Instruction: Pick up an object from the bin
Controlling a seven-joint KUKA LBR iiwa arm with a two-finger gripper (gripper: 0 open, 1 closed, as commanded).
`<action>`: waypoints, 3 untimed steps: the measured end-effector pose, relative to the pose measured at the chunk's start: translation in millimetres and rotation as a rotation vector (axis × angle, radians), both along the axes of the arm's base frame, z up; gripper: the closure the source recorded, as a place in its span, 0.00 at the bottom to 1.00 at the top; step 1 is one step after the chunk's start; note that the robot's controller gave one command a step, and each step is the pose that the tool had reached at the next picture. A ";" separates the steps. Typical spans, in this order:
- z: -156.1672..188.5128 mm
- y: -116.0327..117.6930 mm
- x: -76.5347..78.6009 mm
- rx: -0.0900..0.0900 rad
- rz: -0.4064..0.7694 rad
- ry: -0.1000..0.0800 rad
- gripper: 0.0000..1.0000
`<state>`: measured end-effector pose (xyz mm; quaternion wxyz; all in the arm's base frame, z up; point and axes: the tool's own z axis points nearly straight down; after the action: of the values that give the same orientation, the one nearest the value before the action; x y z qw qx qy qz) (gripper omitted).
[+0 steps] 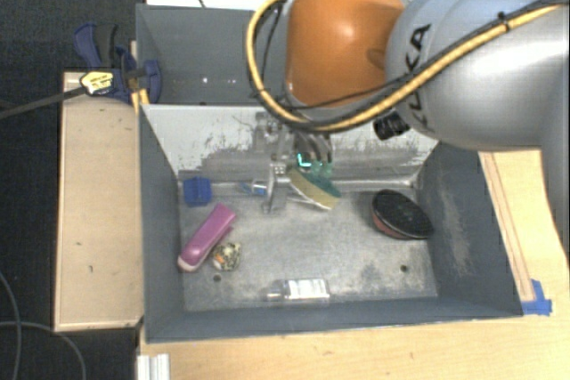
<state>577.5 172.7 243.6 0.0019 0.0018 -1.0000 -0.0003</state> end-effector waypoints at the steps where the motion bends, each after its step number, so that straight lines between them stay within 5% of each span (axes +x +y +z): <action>1: -131.1 13.1 -19.3 0.000 0.248 0.000 0.00; 2: -175.4 50.8 -34.9 0.000 0.274 0.000 0.00; 3: -171.6 47.7 -32.7 -0.002 0.266 -0.001 1.00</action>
Offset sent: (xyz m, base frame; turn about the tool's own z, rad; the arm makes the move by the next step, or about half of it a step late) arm -0.0182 0.0134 -0.1280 -0.2478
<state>544.8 220.3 72.0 0.0016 0.1345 -0.9909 0.0011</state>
